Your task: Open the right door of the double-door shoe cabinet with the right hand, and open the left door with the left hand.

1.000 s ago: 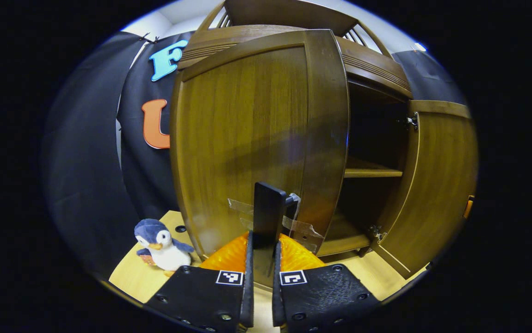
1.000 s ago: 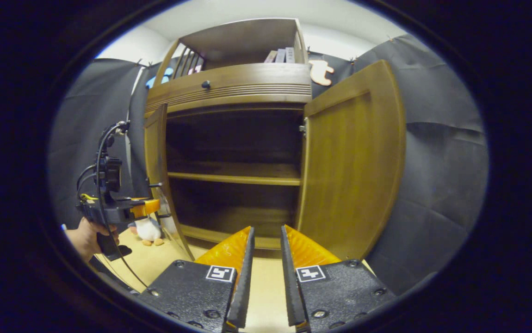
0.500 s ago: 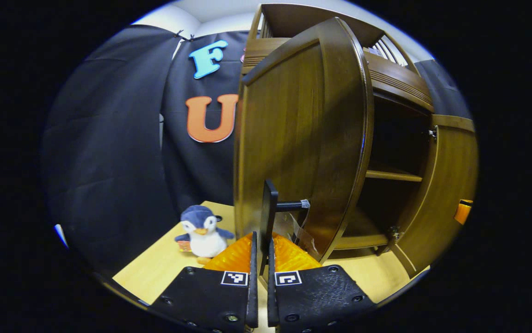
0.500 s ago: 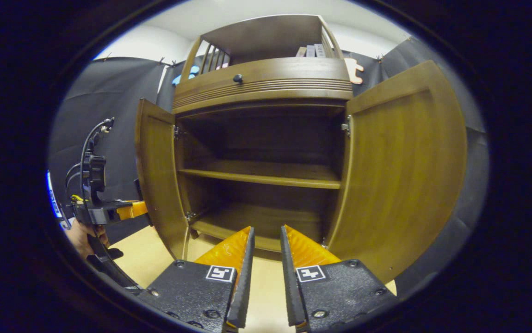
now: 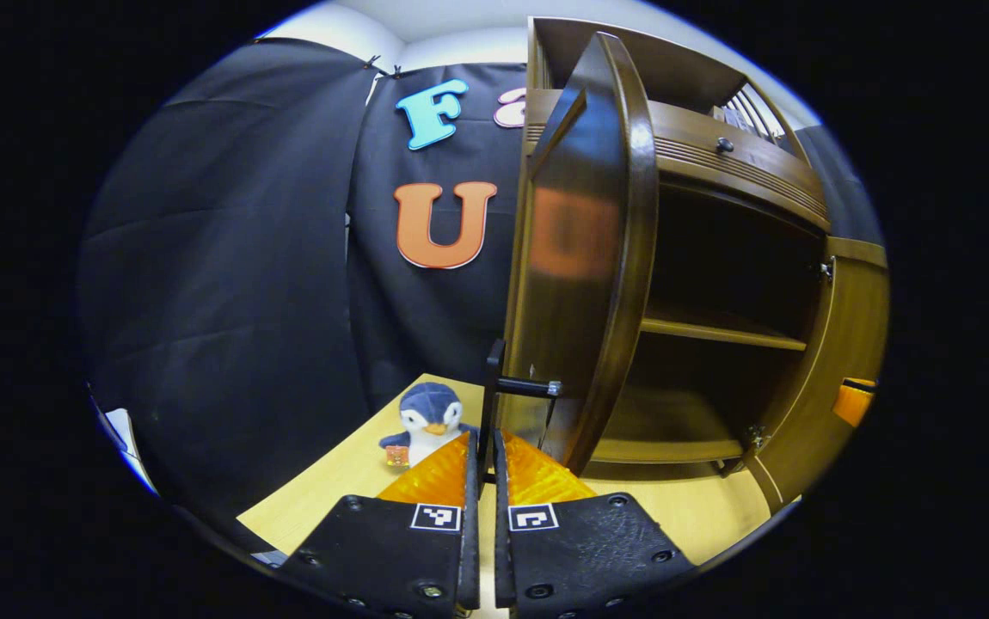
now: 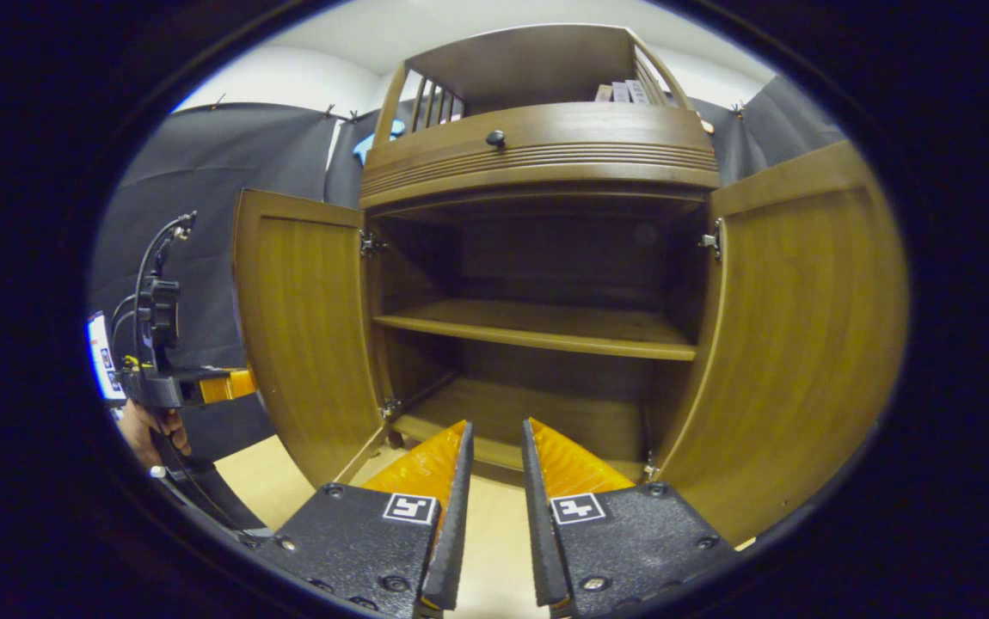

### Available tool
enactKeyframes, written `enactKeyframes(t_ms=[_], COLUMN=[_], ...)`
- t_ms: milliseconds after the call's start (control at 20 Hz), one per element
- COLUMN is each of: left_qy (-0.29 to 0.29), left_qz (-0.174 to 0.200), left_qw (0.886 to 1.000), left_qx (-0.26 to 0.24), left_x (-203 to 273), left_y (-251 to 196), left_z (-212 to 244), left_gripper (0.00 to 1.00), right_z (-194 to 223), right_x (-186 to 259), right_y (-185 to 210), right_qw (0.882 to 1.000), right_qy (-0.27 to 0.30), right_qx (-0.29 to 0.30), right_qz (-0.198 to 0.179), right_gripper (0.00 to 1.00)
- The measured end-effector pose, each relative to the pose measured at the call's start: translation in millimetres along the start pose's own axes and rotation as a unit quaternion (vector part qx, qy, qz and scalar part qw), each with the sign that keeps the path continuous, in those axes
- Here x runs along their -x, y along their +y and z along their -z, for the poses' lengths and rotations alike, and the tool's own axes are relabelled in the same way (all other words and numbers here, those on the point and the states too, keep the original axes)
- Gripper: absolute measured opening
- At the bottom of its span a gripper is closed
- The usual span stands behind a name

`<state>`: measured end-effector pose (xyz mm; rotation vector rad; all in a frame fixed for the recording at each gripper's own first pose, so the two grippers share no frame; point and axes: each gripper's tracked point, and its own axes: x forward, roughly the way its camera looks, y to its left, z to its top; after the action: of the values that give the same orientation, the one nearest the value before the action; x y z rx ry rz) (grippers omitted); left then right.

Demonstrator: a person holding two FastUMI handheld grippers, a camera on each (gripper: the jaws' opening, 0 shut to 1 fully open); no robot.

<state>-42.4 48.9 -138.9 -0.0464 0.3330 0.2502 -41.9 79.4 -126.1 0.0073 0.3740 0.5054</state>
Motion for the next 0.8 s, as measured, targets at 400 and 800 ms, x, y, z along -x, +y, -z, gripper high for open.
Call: enactKeyframes(t_ms=[400,800], left_qy=[0.010,0.000], left_qz=[-0.009,-0.040], left_qw=[1.000,0.999], left_qx=[0.007,-0.016], left_x=[1,16], left_y=[50,72], left_z=[1,-6], left_gripper=[0.01,0.01], right_z=[-1,-5], right_x=[-15,-22], right_y=[33,27], right_qw=[1.000,0.999], right_qy=[0.006,0.011], right_qx=[0.008,-0.001], right_qz=[-0.006,0.030], right_gripper=[0.37,0.39])
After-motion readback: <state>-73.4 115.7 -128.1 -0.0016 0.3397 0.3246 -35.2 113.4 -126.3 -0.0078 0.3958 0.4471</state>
